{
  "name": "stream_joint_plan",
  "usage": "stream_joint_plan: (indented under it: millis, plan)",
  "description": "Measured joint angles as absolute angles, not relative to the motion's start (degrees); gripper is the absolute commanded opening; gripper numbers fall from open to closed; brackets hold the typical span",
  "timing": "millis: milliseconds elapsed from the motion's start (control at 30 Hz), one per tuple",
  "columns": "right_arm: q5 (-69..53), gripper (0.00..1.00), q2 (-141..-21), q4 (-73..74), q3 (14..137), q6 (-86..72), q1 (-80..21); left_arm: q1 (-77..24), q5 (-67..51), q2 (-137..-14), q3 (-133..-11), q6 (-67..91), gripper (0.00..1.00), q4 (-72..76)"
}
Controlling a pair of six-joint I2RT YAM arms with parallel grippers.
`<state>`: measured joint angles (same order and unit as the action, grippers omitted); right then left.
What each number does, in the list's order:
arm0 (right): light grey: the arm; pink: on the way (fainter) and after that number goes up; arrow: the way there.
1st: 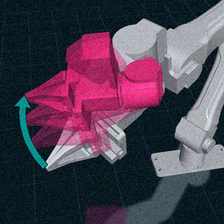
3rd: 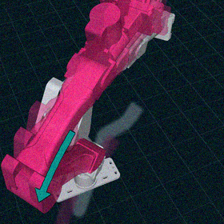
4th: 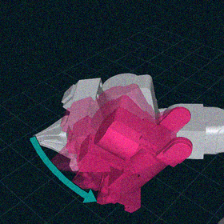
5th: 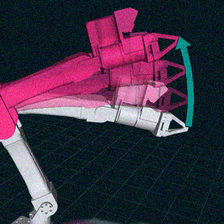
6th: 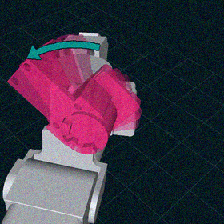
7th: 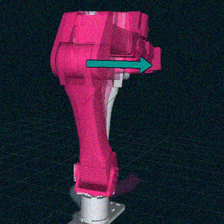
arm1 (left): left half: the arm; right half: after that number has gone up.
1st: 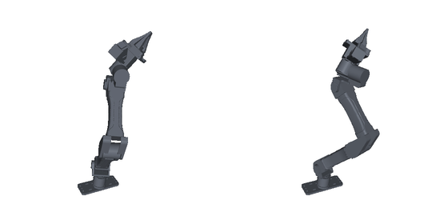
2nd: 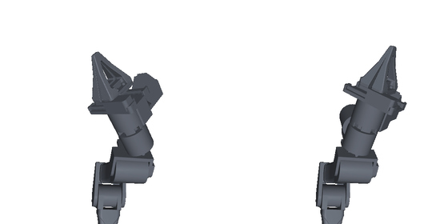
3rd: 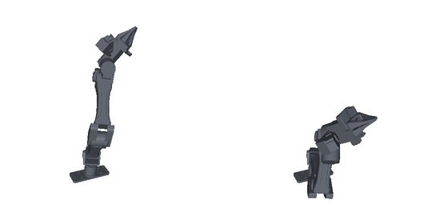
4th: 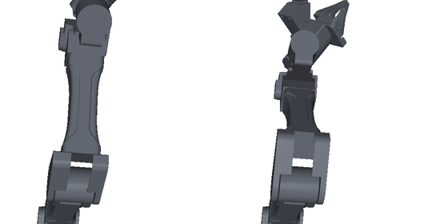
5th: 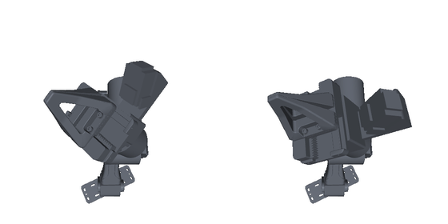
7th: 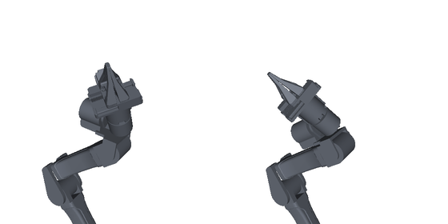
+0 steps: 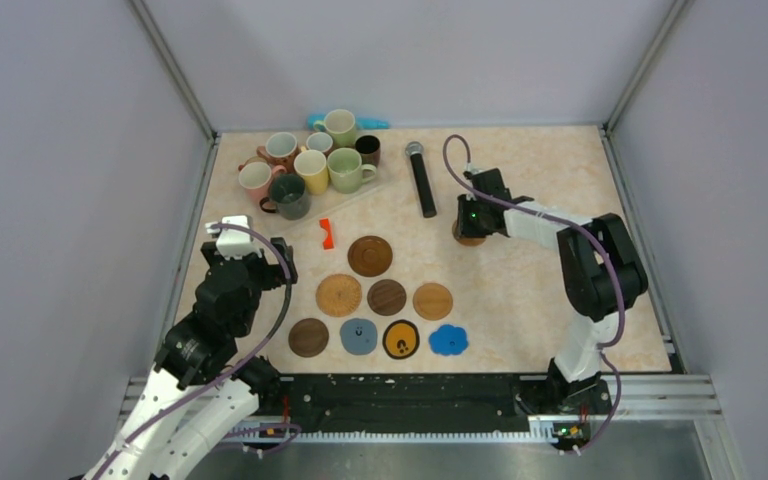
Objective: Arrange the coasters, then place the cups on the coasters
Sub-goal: Move the coaster to the center of the board.
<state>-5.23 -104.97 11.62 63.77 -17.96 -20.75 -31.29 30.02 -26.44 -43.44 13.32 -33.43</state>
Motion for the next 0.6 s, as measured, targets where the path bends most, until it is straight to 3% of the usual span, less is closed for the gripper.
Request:
stream_joint_plan:
  millis: [600]
  plan:
    - [-9.69, 0.20, -102.59, 6.61, 58.43, -26.68, -33.21, -31.29, 30.04, -26.48, -43.44, 13.32, 0.94, -33.43]
